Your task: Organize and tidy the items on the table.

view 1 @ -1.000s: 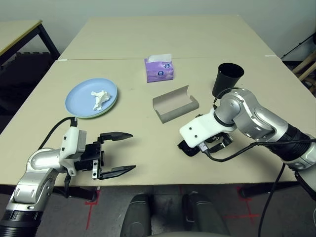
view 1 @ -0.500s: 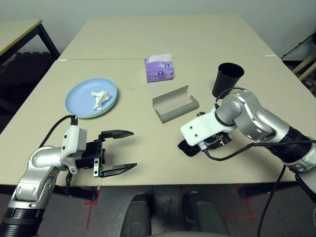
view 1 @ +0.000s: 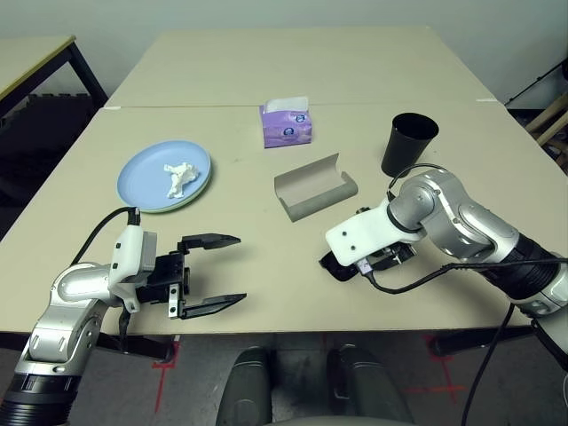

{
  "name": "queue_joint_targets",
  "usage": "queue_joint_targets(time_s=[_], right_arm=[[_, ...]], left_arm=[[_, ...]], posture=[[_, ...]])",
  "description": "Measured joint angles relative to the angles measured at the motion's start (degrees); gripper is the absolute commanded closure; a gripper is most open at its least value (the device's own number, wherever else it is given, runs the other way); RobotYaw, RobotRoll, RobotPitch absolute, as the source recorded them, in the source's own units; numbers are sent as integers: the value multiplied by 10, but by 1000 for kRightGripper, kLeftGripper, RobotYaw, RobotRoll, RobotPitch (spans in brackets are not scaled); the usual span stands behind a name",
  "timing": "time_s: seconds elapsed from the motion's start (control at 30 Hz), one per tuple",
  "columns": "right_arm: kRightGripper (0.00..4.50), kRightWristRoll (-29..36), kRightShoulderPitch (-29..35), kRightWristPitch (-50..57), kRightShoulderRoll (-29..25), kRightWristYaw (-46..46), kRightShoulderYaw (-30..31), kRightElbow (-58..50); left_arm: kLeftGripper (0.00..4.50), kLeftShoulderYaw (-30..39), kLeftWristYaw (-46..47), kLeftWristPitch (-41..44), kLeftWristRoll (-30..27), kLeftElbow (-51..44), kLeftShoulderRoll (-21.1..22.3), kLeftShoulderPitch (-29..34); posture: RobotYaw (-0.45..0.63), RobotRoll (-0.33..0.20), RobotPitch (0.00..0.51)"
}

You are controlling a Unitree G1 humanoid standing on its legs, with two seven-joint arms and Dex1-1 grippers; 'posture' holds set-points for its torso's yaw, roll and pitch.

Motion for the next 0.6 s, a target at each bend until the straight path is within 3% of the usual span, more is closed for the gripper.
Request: queue_joint_targets(time_s=[0.13,0.6], right_arm=[[3889,0,-1,-5,0,3,-18,-4],[4118,17,-12,-12,5,15,-28,9]], left_arm=[[0,0,1,0,0,0,0,0],[0,-2,2,-1,1,0,0,7]], posture=[[90,0,92],[84,0,90]])
